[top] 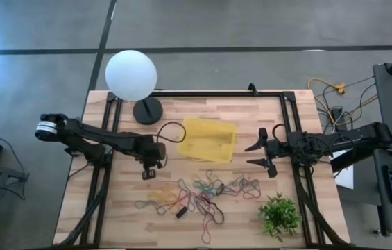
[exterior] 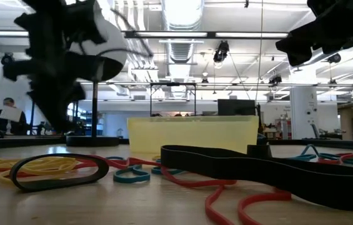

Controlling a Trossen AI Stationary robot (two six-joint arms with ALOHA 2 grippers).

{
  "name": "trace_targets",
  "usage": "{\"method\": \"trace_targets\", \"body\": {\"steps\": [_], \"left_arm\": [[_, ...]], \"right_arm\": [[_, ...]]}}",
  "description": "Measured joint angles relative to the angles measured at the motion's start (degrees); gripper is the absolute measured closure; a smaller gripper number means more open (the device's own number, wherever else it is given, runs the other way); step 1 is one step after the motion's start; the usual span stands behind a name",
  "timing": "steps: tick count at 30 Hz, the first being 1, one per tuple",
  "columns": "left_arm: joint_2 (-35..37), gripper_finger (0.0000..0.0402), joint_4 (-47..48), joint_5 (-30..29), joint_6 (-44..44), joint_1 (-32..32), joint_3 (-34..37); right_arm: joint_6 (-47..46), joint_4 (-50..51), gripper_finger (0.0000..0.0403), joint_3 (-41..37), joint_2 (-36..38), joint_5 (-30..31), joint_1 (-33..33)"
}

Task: Pick and place rubber bands into bin
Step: Put the black rubber band into the yellow bin

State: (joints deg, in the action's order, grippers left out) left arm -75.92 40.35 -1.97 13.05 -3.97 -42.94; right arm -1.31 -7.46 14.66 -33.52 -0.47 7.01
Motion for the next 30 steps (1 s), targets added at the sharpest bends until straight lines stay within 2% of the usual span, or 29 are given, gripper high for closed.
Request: {"method": "trace_targets", "body": {"steps": [4,11,17,22,25,30], "left_arm": [[0.0,0.0401,-2.3,-3.2,-4.7,0.0,-4.3],[0.0,0.0401,-20.9,-7.0,-16.1,0.6,-7.5],[-1.3,0.0401,-31.1,-14.1,-18.0,2.0,-7.3],[-6.6,0.0401,-37.3,-17.1,-17.9,2.0,-7.2],[-10.9,0.0401,-41.5,-21.2,-17.9,2.1,-7.2],[-16.8,0.0401,-43.0,-26.9,-17.9,2.7,-9.8]], "right_arm": [[0.0,0.0,0.0212,0.0,0.0,0.0,0.0],[0.2,0.0,0.0211,0.0,0.0,0.0,0.0],[0.2,0.0,0.0211,0.0,0.0,0.0,0.0],[0.5,0.0,0.0212,0.0,0.0,0.1,0.0],[0.7,0.2,0.0211,0.0,0.0,0.1,0.0],[0.4,0.3,0.0212,0.0,-0.1,0.2,0.0]]}}
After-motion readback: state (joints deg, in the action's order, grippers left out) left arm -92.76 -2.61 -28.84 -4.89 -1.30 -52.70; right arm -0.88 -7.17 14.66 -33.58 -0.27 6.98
